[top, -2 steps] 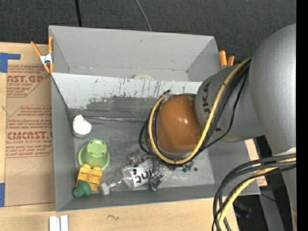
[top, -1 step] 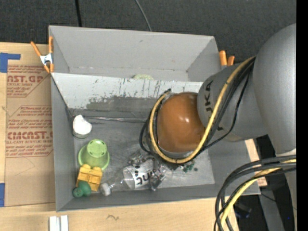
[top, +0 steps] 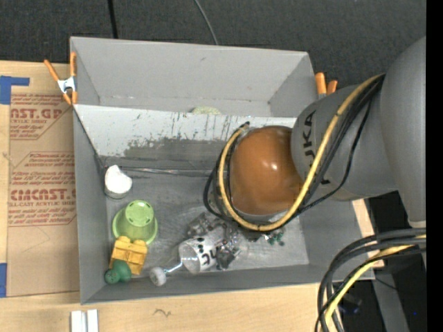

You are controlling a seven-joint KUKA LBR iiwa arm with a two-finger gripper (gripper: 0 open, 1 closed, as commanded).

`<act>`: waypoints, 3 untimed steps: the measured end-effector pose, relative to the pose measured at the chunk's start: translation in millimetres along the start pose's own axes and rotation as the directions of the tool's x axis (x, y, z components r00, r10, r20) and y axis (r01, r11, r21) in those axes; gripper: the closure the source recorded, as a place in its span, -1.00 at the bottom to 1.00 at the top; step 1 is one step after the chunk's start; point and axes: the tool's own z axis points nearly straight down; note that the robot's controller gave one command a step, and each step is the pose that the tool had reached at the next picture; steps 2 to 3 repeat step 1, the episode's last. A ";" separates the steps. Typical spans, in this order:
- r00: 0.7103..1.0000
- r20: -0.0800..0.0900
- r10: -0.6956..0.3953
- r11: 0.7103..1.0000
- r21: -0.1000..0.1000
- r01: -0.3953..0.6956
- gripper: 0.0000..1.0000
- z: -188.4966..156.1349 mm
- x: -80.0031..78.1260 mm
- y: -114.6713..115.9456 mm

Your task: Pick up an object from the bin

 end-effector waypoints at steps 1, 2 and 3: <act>1.000 -0.002 -0.001 1.000 -0.001 0.001 1.00 -20.2 0.3 0.6; 1.000 -0.002 -0.001 1.000 -0.001 0.001 1.00 -20.2 0.3 0.6; 1.000 -0.002 -0.001 1.000 -0.001 0.001 1.00 -20.2 0.3 0.6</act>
Offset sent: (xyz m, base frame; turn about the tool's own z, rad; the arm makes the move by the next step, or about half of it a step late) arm 0.0002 0.0001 0.0379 0.0000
